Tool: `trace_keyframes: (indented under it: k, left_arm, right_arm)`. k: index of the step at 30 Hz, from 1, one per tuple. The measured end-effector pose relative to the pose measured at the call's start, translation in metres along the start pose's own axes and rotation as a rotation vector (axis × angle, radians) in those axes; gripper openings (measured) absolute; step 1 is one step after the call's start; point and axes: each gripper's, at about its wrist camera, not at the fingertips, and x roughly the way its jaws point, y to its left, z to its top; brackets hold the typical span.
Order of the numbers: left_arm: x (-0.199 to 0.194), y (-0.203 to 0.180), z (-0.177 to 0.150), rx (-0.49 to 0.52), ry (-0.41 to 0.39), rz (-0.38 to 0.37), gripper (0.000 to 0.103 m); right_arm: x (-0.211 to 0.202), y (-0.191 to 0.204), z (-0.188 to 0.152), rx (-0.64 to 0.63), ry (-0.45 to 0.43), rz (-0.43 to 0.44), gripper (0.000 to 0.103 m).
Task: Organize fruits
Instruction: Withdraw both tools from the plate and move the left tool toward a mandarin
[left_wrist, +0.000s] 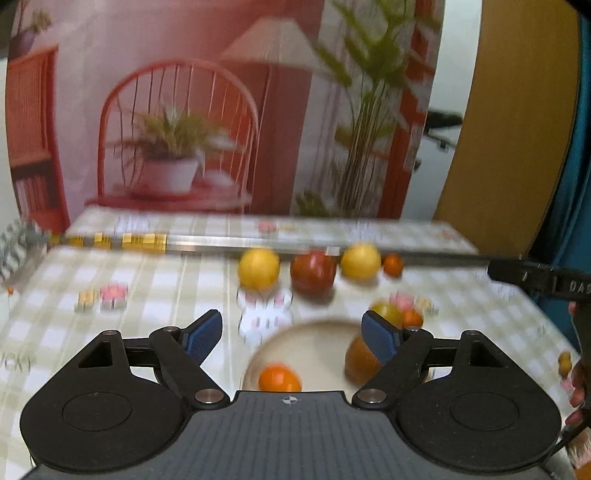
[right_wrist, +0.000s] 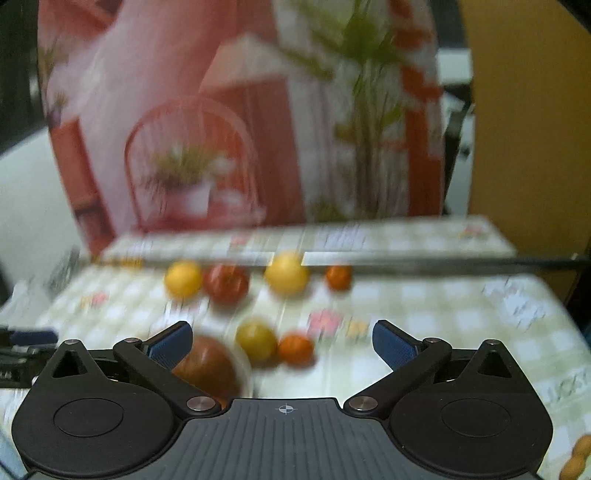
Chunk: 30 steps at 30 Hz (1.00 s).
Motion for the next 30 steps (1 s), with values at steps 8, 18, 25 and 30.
trace_keyframes:
  k: [8,18,25,30]
  left_arm:
    - [0.029,-0.021,0.037,0.019,0.065,-0.143,0.088]
    - [0.093,-0.068,0.049,0.195,0.187,-0.289,0.087]
    - [0.14,-0.087,0.049,0.238,0.28,-0.348,0.079]
    - [0.163,-0.105,0.044,0.317,0.34,-0.38,0.073]
  right_arm:
    - [0.013,-0.029,0.038,-0.035,0.047,0.037,0.103]
    - [0.038,-0.052,0.046,-0.109,0.062,0.017,0.103]
    - [0.055,-0.075,0.046,-0.09,0.078,-0.011,0.103]
    - [0.064,-0.095,0.041,-0.033,0.091,-0.028,0.103]
